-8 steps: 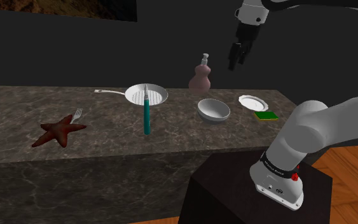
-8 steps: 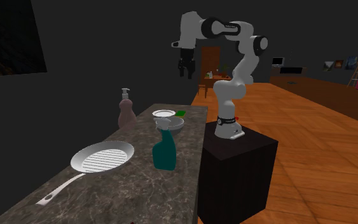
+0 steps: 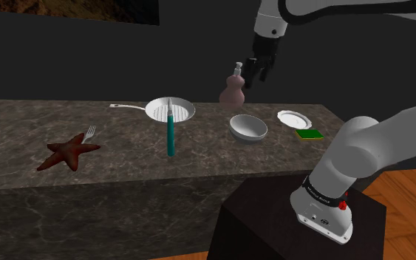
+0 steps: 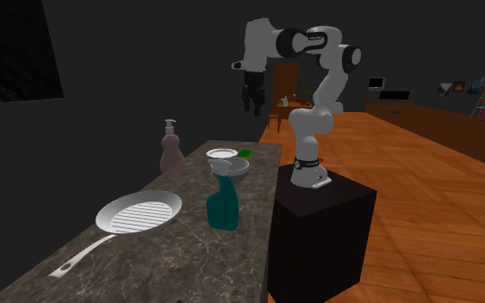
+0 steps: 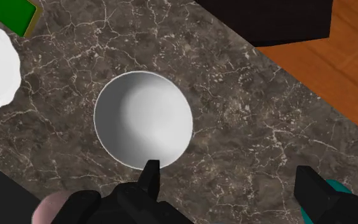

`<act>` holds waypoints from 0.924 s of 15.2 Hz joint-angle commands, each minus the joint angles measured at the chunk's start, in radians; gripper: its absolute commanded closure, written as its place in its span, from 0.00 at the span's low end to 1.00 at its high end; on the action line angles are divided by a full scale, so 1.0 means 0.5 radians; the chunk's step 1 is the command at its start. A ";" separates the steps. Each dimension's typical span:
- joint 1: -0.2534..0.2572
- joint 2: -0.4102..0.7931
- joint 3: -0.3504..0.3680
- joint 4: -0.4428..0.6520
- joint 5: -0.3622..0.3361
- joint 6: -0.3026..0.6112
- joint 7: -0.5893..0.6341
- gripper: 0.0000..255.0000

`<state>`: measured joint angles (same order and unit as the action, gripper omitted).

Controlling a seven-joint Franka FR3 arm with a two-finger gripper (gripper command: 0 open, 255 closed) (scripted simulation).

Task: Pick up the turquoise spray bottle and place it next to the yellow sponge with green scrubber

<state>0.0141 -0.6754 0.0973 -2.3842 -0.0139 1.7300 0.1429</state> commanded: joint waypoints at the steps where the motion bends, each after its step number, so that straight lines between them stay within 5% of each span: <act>1: 0.009 0.103 0.088 0.032 0.036 0.072 0.138 0.00; 8: 0.011 0.522 0.365 0.233 0.068 0.290 0.597 0.00; 14: -0.002 0.960 0.571 0.524 -0.039 0.412 1.013 0.00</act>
<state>0.0129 -0.2283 0.3663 -2.1497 -0.0230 1.9330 0.6106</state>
